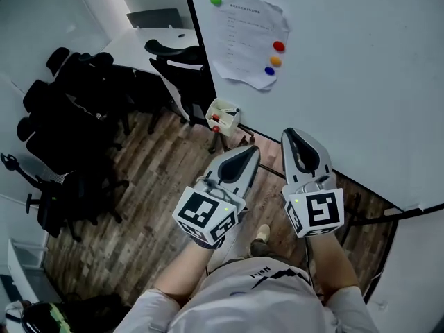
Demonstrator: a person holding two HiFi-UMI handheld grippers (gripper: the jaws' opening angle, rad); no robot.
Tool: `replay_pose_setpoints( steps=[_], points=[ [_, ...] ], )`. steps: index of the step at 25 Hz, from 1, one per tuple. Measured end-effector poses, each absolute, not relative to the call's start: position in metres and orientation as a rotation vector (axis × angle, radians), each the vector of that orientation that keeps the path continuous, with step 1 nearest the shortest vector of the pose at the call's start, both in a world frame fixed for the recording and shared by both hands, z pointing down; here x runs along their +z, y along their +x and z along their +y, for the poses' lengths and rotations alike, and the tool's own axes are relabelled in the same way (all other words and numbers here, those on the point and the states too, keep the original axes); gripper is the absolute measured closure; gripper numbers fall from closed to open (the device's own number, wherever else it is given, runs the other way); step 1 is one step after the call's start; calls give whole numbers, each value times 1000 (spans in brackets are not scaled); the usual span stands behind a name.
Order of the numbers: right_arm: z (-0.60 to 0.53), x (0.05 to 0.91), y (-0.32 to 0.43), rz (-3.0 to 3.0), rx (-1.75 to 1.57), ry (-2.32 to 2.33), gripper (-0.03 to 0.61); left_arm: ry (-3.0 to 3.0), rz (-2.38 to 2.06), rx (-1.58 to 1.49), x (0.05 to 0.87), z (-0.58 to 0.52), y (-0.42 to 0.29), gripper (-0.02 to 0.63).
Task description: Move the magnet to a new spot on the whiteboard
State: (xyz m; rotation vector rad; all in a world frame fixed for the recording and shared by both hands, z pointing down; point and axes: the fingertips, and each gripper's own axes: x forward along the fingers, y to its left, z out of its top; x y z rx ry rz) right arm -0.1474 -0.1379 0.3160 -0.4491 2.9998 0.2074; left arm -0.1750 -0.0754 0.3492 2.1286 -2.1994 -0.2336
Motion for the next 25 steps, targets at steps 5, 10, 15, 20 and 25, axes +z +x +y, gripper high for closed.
replay_pose_setpoints(
  steps=[5,10,15,20,25],
  points=[
    [-175,302,-177,2971,322,-454,563,2109,-2244,-235,340,-110,-206,603],
    [-198,294,-204,2948,379,-517,513,2096,-2262,-202,338,-134,-232,603],
    [-215,294,-233,2943,602,-687,495,2135,-2219,-216,333,-150,-257,603],
    [-240,288,-264,2912,730,-908,476,2247,-2121,-234,329,-166,-292,603],
    [-262,279,-290,2874,783,-1113,454,2354,-2015,-242,321,-179,-324,603]
  ],
)
